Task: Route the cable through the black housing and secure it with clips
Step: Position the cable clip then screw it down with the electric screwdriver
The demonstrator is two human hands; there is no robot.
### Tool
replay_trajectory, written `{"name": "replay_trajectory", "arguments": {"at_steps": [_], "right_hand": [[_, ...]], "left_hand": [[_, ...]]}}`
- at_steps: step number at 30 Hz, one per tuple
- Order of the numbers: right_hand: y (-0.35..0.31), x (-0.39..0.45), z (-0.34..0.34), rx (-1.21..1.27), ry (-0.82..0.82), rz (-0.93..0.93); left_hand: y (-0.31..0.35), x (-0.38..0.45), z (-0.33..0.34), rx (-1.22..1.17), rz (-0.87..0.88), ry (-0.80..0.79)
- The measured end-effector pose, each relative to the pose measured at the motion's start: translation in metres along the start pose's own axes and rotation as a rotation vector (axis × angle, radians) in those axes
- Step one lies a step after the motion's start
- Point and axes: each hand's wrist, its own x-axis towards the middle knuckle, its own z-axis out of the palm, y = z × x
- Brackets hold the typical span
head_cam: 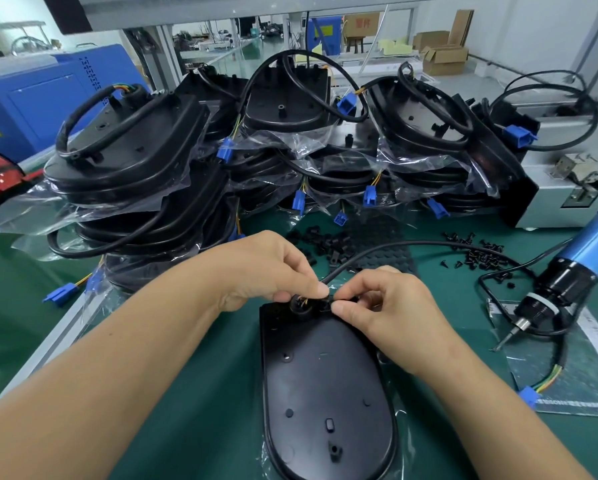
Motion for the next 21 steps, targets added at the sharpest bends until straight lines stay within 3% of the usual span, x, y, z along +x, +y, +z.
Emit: {"name": "replay_trajectory", "arguments": {"at_steps": [9,21], "right_hand": [[0.001,0.0,0.0,-0.002,0.015,-0.011],[0.002,0.0,0.0,0.01,0.028,-0.009]], "left_hand": [[0.009,0.003,0.003,0.108,-0.03,-0.09],[0.013,0.006,0.004,0.344,0.064,0.042]]}}
